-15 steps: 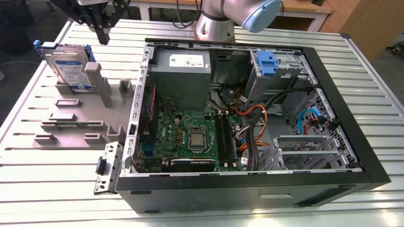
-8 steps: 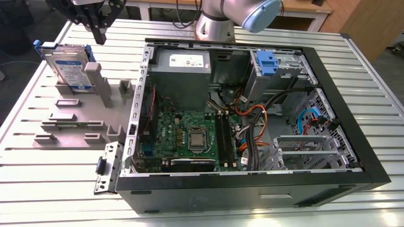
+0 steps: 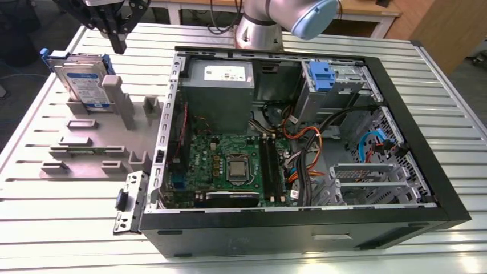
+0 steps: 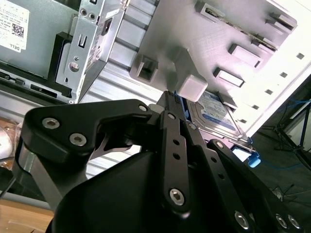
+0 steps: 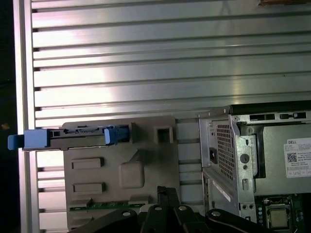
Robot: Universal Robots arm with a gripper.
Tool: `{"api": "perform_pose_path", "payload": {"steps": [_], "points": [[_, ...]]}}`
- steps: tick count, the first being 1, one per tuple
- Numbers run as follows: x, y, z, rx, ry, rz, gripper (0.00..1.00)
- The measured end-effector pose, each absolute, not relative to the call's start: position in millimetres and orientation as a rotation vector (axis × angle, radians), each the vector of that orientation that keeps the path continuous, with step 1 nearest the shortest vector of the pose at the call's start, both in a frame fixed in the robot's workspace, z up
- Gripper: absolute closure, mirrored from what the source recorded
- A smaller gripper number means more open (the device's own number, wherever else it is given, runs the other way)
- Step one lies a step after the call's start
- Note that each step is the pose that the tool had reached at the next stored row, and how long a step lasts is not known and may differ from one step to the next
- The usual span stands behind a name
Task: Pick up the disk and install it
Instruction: 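Reach for the disk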
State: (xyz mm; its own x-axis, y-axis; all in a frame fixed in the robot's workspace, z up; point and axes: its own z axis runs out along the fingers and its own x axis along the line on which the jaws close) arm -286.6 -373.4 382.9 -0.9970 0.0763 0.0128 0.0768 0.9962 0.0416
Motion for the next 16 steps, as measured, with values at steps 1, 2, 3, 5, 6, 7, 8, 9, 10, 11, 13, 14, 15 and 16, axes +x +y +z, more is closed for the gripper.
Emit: {"api": "perform_pose_path", "payload": {"steps": [1, 2, 3, 5, 6, 7, 8, 9, 10, 11, 13, 14, 15, 16], "points": [[-286.9, -373.4, 382.9, -0.120, -3.127, -0.066, 0.89], [-287.3, -373.4, 383.0, -0.120, -3.127, -0.066, 0.89], [-287.7, -373.4, 383.0, -0.120, -3.127, -0.066, 0.89], [-289.0, -373.3, 382.9, -0.120, -3.127, -0.066, 0.89], [-289.6, -373.3, 382.9, -0.120, -3.127, -0.066, 0.89], [-290.3, -373.2, 382.8, -0.120, -3.127, -0.066, 0.89], [-290.9, -373.1, 382.8, -0.120, -3.127, -0.066, 0.89], [-291.5, -373.0, 382.8, -0.120, -3.127, -0.066, 0.89], [-292.2, -373.0, 382.7, -0.120, -3.127, -0.066, 0.89], [-292.7, -372.9, 382.7, -0.120, -3.127, -0.066, 0.89], [-293.9, -372.7, 382.7, -0.120, -3.127, -0.066, 0.89], [-294.5, -372.5, 382.6, -0.120, -3.127, -0.066, 0.89], [-295.3, -372.4, 382.6, -0.120, -3.127, -0.066, 0.89], [-296.1, -372.2, 382.6, -0.120, -3.127, -0.066, 0.89]]}}
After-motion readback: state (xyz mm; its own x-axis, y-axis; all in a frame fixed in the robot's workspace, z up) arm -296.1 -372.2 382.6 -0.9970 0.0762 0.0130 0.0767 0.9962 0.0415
